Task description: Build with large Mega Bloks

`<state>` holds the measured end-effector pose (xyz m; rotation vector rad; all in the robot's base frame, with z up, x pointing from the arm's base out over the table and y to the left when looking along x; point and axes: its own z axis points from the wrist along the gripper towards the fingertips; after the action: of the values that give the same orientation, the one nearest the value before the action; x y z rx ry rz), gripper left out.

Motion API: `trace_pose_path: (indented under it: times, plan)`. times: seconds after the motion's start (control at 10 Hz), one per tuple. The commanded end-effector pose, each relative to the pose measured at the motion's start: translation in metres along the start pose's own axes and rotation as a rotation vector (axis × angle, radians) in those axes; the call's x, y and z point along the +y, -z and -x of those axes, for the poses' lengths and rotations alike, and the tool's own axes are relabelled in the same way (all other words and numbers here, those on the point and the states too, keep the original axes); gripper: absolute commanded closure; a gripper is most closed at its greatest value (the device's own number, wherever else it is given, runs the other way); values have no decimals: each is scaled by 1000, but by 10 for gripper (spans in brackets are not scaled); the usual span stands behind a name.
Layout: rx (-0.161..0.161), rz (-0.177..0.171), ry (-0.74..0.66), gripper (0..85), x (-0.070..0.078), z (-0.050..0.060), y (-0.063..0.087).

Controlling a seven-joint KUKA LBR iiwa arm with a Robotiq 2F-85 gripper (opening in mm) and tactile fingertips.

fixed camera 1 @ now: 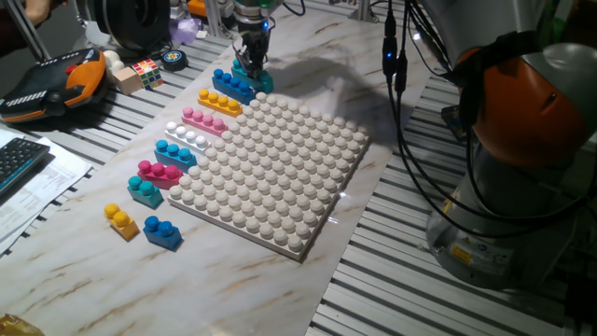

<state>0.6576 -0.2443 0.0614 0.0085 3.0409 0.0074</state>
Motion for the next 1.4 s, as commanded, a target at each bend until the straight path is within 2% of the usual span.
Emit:
trace_pose_path:
  times: [0.0,0.1,0.5,0.9,1.1,1.3]
  plan:
    - [-1,0,4,790,0,-1,-2]
    - [-10,2,3,840,0,-1,-2]
    - [-18,-7,17,840,3,-1,8]
    - [1,-29,23,840,19,-11,53]
    - [10,-44,25,840,34,-25,75]
    - [18,-52,24,840,48,-39,90]
